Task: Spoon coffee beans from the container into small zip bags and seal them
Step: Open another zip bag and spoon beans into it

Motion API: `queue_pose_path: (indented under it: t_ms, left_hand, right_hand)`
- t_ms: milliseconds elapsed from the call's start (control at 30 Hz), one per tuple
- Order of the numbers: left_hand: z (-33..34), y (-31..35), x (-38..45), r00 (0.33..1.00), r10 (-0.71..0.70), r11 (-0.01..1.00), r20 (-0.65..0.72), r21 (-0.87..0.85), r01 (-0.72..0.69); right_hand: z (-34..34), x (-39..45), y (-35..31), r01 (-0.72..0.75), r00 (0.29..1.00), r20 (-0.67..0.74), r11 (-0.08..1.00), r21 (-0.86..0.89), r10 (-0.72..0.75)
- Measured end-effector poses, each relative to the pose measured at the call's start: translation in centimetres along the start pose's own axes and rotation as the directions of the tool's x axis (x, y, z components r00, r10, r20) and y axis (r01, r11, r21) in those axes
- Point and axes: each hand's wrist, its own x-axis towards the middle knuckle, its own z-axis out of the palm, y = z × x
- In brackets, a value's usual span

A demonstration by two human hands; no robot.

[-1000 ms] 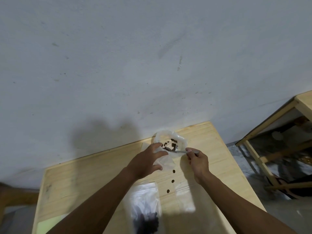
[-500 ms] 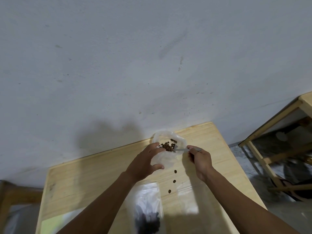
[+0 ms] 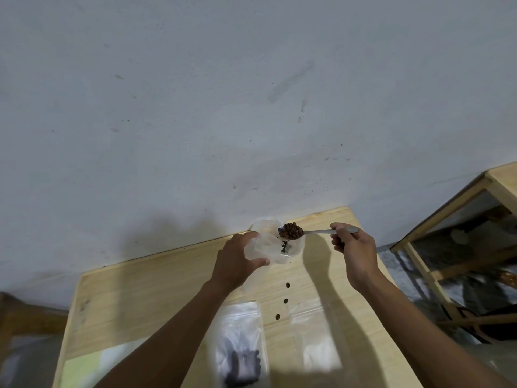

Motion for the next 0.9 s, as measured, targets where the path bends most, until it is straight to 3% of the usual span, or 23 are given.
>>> queue_pose_path:
  t_ms: [200, 567, 667, 767, 833, 900]
  left_hand:
    - [-0.2, 0.4, -0.1, 0.999, -0.035, 0.999, 0.028, -0.020, 0.036]
    - [-1.0, 1.0, -0.8, 0.999, 0.029, 0.999, 0.033, -0.046, -0.027]
    - [-1.2, 1.1, -0.8, 0.999, 0.026, 0.998, 0.037, -0.057, -0.023]
    - [-1.5, 0.6, -0.7, 0.999, -0.002, 0.998, 0.038, -0.058, 0.004]
    - [-1.8, 0.1, -0.7, 0.998, -0.017, 0.999, 0.055, -0.043, 0.019]
    - [-2.1, -0.6, -0.8, 0.997, -0.030, 0.999, 0.069, -0.024, 0.032]
  right_hand:
    - [0.4, -1.3, -1.4, 0.028, 0.997, 0.071, 0.997, -0.070, -0.023]
    - [1.9, -2.4, -2.0, 0.122, 0.969, 0.242, 0.954, -0.273, -0.055]
    - [2.2, -3.0, -2.0, 0.305, 0.923, 0.340, 0.885, -0.352, -0.183]
    - [2.4, -3.7, -2.3, 0.548, 0.817, 0.434, 0.746, -0.377, -0.381]
    - [2.4, -3.7, -2.3, 0.578, 0.801, 0.417, 0.737, -0.350, -0.430]
    - [2.2, -3.0, -2.0, 0.531, 0.838, 0.330, 0.787, -0.314, -0.434]
